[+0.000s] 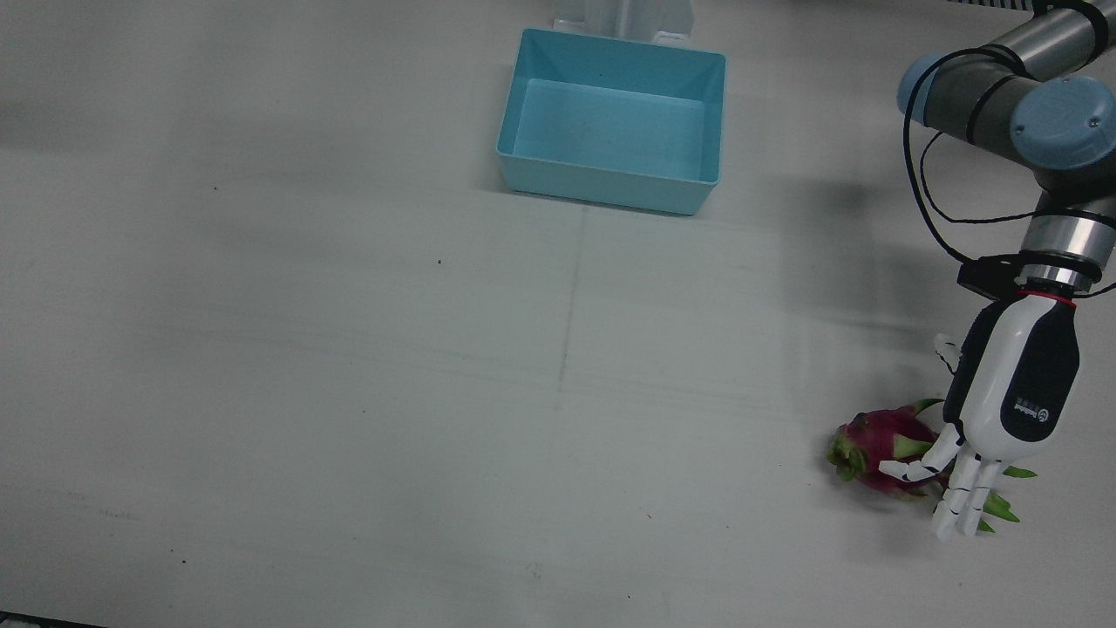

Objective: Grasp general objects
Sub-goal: 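Move the left hand down beside the pink dragon fruit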

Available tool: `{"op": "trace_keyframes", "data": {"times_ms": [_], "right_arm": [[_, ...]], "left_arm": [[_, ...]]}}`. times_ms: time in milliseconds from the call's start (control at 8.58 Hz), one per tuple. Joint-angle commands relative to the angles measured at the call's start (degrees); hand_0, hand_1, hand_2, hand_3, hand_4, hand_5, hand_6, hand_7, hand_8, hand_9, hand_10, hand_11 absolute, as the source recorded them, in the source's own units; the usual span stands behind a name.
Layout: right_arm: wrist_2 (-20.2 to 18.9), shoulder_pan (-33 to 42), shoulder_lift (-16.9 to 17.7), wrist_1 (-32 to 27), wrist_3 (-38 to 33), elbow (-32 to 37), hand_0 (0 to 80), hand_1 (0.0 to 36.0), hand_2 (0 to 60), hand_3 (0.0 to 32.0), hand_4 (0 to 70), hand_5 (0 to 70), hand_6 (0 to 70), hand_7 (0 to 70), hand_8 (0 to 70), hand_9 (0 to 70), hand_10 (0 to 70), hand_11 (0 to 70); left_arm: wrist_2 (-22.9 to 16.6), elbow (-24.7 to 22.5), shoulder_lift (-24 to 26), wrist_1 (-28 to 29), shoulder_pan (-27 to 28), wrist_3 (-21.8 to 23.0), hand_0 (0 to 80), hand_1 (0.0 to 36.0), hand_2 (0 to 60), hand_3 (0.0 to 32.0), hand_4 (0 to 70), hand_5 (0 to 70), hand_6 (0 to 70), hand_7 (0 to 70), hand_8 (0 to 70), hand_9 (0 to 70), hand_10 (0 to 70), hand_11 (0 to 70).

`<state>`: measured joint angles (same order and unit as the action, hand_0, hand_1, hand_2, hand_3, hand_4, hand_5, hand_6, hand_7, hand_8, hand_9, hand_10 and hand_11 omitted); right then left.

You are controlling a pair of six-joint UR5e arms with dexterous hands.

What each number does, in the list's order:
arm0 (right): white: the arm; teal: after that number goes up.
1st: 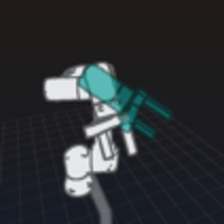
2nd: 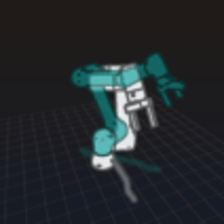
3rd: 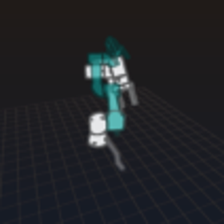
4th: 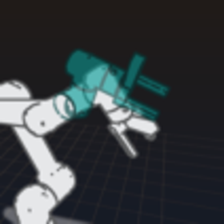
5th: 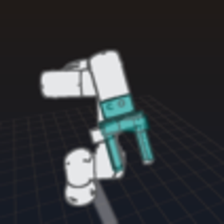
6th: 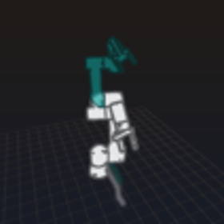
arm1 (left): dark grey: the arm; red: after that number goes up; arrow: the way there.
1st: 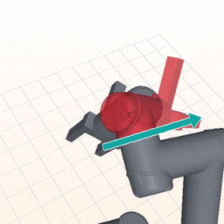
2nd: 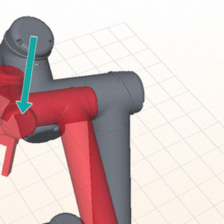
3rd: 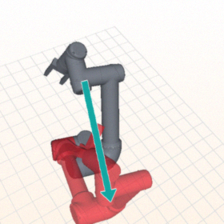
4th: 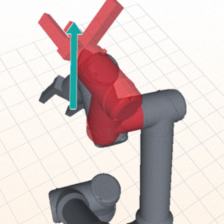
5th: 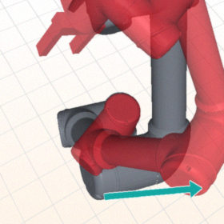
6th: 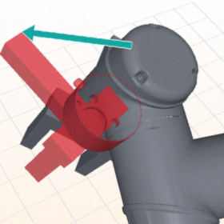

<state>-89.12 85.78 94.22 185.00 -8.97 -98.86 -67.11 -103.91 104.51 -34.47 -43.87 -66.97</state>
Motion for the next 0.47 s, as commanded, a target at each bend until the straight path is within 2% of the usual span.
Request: {"op": "trace_keyframes", "data": {"times_ms": [0, 350], "right_arm": [[0.00, 0.00, 0.00, 0.01, 0.00, 0.07, 0.0, 0.0, 0.0, 0.0, 0.0, 0.0, 0.0, 0.0, 0.0, 0.0, 0.0, 0.0], [0.00, 0.00, 0.00, 0.01, 0.00, -0.02, 0.0, 0.0, 0.0, 0.0, 0.0, 0.0, 0.0, 0.0, 0.0, 0.0, 0.0, 0.0]], "left_arm": [[2.58, 0.72, 1.75, -3.84, 0.63, 0.08, 80.0, 29.9, 0.0, 32.0, 0.0, 34.6, 0.0, 3.7, 7.6, 0.0, 0.0, 0.0], [12.93, 0.90, 2.27, -4.29, 1.59, 0.00, 80.0, 30.3, 0.0, 32.0, 0.0, 36.7, 0.0, 4.1, 7.7, 0.0, 0.0, 0.0]]}}
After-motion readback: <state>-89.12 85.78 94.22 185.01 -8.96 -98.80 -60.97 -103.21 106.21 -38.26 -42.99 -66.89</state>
